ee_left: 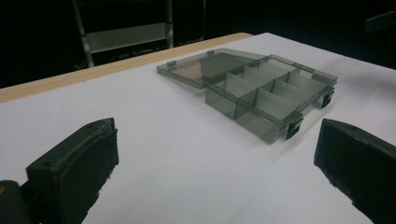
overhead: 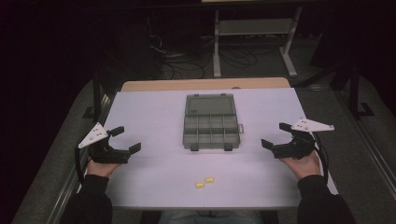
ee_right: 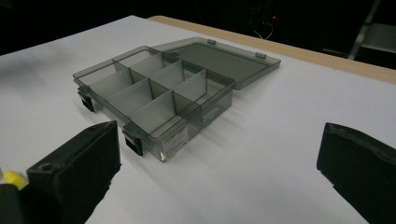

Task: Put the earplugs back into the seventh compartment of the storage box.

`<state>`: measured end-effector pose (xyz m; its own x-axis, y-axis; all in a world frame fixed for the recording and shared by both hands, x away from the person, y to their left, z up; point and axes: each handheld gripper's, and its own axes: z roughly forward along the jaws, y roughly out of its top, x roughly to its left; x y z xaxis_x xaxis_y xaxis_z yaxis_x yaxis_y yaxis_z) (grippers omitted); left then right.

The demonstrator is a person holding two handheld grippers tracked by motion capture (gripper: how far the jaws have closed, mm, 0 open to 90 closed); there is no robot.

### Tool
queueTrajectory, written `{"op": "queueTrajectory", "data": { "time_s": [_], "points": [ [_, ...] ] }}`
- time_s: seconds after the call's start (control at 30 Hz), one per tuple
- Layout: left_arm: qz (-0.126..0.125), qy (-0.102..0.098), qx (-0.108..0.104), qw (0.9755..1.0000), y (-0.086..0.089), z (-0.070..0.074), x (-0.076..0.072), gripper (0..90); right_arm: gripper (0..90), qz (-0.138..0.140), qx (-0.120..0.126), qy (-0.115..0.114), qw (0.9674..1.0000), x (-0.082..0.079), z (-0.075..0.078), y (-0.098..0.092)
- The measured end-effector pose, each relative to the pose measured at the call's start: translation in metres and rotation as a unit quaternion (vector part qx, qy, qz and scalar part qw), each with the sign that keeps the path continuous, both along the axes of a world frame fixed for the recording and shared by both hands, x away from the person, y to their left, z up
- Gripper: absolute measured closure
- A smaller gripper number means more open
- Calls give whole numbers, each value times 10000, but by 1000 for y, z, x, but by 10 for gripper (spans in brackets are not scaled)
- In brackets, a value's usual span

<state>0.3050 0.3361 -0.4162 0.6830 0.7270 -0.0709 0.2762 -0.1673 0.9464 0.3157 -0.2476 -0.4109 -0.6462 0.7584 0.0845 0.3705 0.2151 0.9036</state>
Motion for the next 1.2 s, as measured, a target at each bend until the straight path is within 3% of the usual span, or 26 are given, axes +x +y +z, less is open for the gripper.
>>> {"op": "queueTrajectory", "data": {
  "time_s": [0.27, 0.73, 0.93, 1.2],
  "points": [
    [-58, -26, 98, 9999, -2, -1, -1, 0, 0, 34, 0, 10, 10000, 0, 0, 0],
    [-34, -42, -8, 10000, -1, 0, -2, 0, 0, 147, 67, 194, 9997, -1, 2, 3],
    [-36, -36, -28, 10000, -1, -1, -2, 0, 0, 209, -101, 265, 9994, -2, 8, 9],
    [-56, -10, -33, 10000, -2, -1, -1, 0, 0, 486, -291, 262, 9981, -3, 21, 26]
  ]
}}
